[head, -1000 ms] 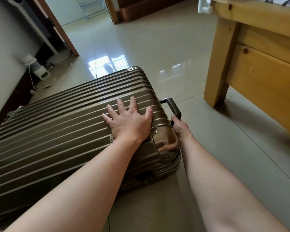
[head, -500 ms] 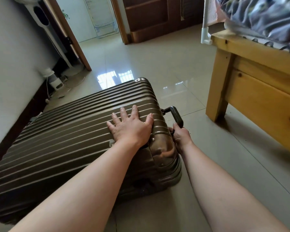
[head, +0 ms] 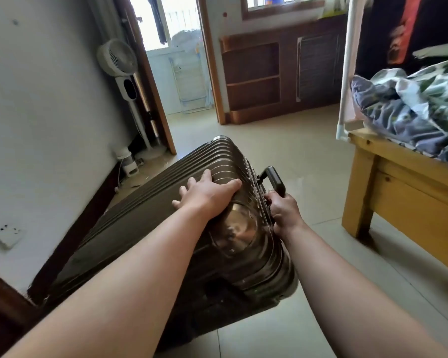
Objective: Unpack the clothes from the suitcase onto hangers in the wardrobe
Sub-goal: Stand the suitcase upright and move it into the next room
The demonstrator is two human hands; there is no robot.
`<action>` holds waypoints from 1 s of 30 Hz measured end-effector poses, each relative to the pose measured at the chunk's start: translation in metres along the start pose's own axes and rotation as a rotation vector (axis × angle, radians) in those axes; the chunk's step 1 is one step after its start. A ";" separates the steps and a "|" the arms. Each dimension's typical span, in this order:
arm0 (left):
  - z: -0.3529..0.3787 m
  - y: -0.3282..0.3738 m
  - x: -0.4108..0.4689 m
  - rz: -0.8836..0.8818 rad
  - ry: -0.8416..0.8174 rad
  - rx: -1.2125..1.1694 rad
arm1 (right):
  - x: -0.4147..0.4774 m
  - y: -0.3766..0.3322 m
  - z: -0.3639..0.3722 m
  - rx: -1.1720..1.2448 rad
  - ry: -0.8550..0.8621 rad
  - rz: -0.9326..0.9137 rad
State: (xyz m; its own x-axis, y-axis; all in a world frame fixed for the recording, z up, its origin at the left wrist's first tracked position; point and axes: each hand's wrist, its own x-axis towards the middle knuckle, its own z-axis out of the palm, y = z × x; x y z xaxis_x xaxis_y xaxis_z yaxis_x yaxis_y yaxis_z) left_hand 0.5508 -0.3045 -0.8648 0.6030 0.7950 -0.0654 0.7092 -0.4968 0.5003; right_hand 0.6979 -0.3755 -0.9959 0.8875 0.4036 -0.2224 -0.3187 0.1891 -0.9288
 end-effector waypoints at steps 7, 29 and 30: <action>-0.104 -0.042 -0.008 -0.067 -0.077 -0.343 | -0.092 -0.081 0.101 0.009 -0.054 -0.062; -0.305 -0.182 0.001 -0.075 -0.021 -0.715 | -0.182 -0.172 0.322 -0.200 -0.317 -0.045; -0.308 -0.188 0.003 -0.090 -0.037 -0.750 | -0.184 -0.174 0.328 -0.215 -0.319 -0.047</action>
State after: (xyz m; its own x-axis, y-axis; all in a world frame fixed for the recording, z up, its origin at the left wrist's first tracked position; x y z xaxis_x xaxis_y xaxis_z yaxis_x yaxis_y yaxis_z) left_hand 0.3064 -0.1014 -0.6933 0.5760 0.8025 -0.1557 0.3254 -0.0504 0.9442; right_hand 0.4807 -0.1886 -0.6963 0.7406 0.6634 -0.1065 -0.1734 0.0356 -0.9842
